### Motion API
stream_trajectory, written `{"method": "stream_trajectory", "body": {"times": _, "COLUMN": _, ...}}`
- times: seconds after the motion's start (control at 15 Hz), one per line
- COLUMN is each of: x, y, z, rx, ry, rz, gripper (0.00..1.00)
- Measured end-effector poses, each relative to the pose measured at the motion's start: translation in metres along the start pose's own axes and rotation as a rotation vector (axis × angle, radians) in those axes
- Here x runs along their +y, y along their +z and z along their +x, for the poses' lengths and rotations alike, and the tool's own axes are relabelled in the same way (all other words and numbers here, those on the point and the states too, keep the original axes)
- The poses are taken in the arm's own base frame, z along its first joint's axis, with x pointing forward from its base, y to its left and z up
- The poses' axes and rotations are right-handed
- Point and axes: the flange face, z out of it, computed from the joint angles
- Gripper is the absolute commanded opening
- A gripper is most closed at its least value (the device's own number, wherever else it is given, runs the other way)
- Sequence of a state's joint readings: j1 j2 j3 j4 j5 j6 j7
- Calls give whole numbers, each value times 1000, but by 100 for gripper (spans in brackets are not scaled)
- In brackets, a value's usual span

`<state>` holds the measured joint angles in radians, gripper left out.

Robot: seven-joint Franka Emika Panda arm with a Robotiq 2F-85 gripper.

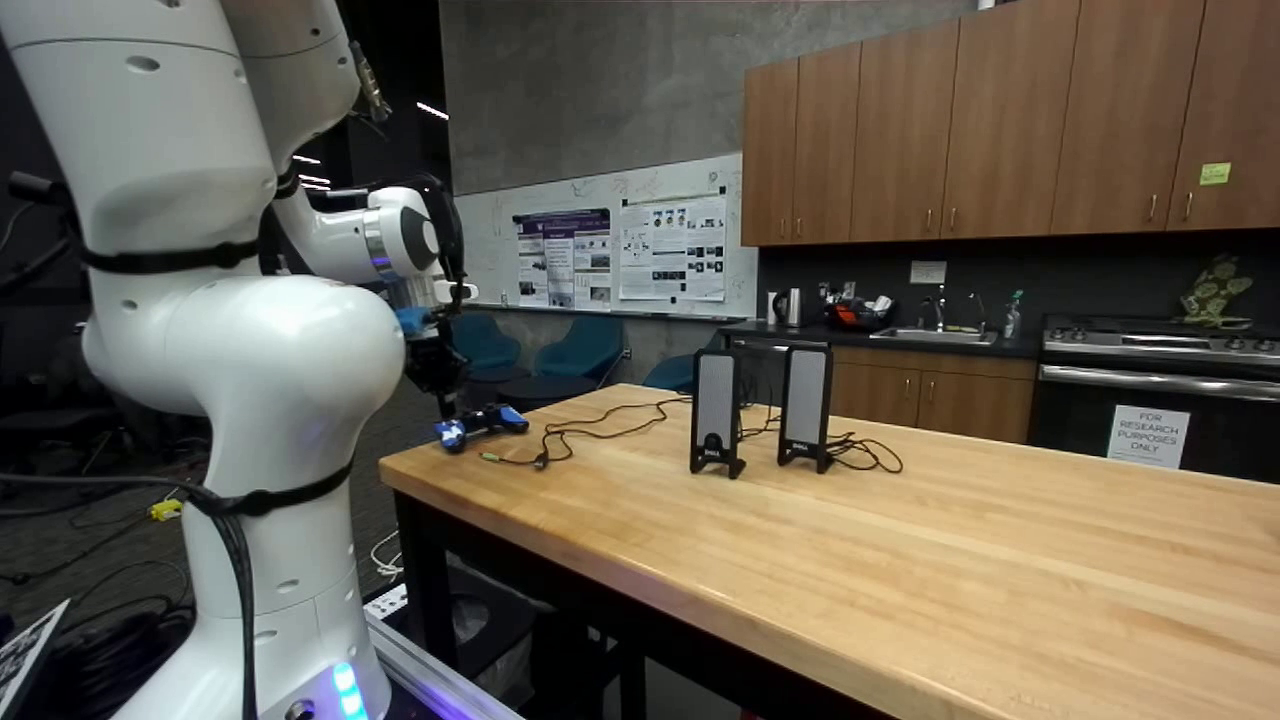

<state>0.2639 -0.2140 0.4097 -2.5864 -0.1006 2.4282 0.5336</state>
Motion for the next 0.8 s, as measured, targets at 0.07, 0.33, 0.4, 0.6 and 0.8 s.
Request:
{"method": "stream_trajectory", "body": {"times": 0.07, "x": 2, "y": 0, "z": 1, "rx": 1, "ry": 6, "rz": 0, "gripper": 0}}
{"method": "stream_trajectory", "body": {"times": 0.33, "x": 9, "y": -4, "z": 5, "rx": 9, "ry": 23, "rz": 3, "gripper": 0}}
{"method": "stream_trajectory", "body": {"times": 0.4, "x": 9, "y": -6, "z": 5, "rx": 13, "ry": 23, "rz": 4, "gripper": 0}}
{"method": "stream_trajectory", "body": {"times": 0.6, "x": 6, "y": -10, "z": 8, "rx": 24, "ry": 21, "rz": 8, "gripper": 0}}
{"method": "stream_trajectory", "body": {"times": 0.8, "x": 4, "y": -15, "z": 13, "rx": 42, "ry": 6, "rz": 3, "gripper": 0}}
